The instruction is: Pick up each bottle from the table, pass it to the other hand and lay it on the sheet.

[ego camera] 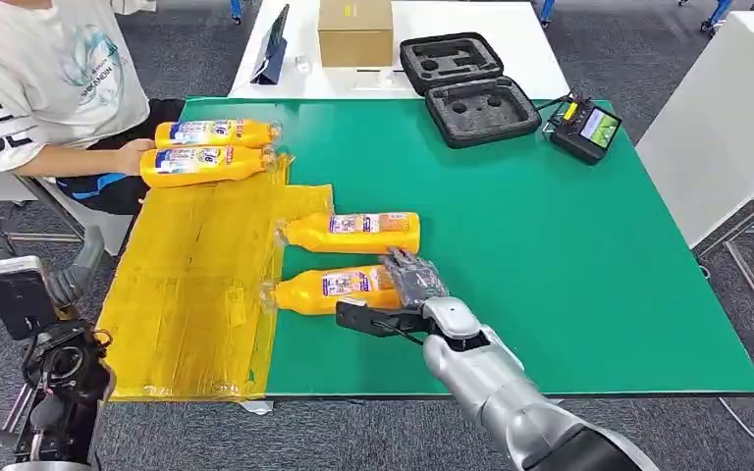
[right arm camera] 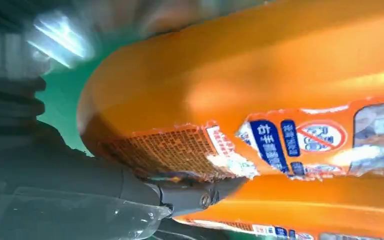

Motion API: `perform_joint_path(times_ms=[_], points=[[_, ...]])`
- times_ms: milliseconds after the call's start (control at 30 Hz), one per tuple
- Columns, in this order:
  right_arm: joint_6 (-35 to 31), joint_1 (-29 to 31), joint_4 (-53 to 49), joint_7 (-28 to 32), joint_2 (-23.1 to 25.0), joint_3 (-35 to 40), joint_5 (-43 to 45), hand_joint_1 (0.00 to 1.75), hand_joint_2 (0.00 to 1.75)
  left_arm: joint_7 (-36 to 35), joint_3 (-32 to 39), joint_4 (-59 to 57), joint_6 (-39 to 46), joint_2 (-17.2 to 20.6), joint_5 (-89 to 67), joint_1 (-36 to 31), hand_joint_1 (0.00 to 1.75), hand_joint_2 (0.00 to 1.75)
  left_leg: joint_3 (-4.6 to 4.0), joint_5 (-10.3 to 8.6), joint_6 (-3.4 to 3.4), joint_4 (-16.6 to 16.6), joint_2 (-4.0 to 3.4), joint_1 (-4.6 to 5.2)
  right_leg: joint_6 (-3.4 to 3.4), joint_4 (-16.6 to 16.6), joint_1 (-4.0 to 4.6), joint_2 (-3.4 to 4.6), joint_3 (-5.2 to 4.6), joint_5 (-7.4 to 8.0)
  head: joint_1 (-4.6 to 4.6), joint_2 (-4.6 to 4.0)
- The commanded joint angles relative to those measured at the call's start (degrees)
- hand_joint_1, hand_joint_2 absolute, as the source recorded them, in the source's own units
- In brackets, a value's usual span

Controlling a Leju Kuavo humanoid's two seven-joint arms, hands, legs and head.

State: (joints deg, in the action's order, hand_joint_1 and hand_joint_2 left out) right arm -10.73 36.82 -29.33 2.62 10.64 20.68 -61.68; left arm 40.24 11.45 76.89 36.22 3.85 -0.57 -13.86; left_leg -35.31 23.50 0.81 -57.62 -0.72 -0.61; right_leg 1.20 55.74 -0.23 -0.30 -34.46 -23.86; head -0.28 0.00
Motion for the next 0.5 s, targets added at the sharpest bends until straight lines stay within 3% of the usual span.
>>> perform_joint_path(times_ms=[33,67,367,400,433,467,500], points=[[1.9,0.2,5.2,3.0,0.6,-1.4,3.9,1.64,1.75,-0.2,0.6,-6.2,-0.9,-1.2,1.2,-3.7,0.0,1.75,0.21,0.01,-0.02,0.1,0.22,-0.01,-0.02,-0.1,0.01,-0.16,0.27,-0.07,0.0,0.0],[1.9,0.1,5.1,3.2,0.7,-1.5,4.2,1.73,1.75,-0.2,0.6,-6.3,-1.0,-1.2,1.2,-3.7,0.0,1.75,0.2,0.01,-0.02,0.1,0.19,-0.02,-0.02,-0.1,0.01,-0.14,0.25,-0.06,0.0,0.0],[2.2,-0.6,3.6,6.7,0.8,-2.4,8.1,1.75,1.75,-0.2,0.9,-7.3,-1.7,-1.5,2.0,-4.2,0.0,1.75,0.27,0.03,-0.02,0.1,0.2,-0.01,-0.02,-0.1,0.0,-0.14,0.32,-0.09,0.0,0.0],[2.8,-1.3,2.3,11.0,1.1,-4.0,12.0,1.75,1.75,-0.2,1.1,-7.8,-2.6,-1.8,3.1,-4.3,0.0,1.75,0.24,0.02,-0.02,0.1,0.18,-0.02,-0.02,-0.1,0.01,-0.12,0.29,-0.07,0.02,0.0],[2.8,-1.3,2.3,11.0,1.1,-4.0,12.0,1.75,1.75,-0.2,1.1,-7.8,-2.6,-1.8,3.1,-4.3,0.0,1.75,0.28,0.02,-0.02,0.1,0.21,0.0,-0.02,-0.1,0.0,-0.14,0.32,-0.09,0.0,0.0],[3.2,-2.4,0.3,17.1,1.6,-5.9,16.8,1.75,1.75,-0.2,1.2,-8.2,-4.0,-2.0,4.5,-4.3,0.0,1.75,0.24,0.01,-0.02,0.1,0.18,-0.01,-0.02,-0.1,0.0,-0.12,0.27,-0.07,0.0,0.0],[3.2,-2.4,0.3,17.1,1.6,-5.9,16.8,1.75,1.75,-0.2,1.2,-8.2,-4.0,-2.0,4.5,-4.3,0.0,1.75,0.31,0.02,-0.03,0.1,0.23,-0.01,-0.03,-0.1,0.01,-0.15,0.36,-0.09,0.02,0.0]])
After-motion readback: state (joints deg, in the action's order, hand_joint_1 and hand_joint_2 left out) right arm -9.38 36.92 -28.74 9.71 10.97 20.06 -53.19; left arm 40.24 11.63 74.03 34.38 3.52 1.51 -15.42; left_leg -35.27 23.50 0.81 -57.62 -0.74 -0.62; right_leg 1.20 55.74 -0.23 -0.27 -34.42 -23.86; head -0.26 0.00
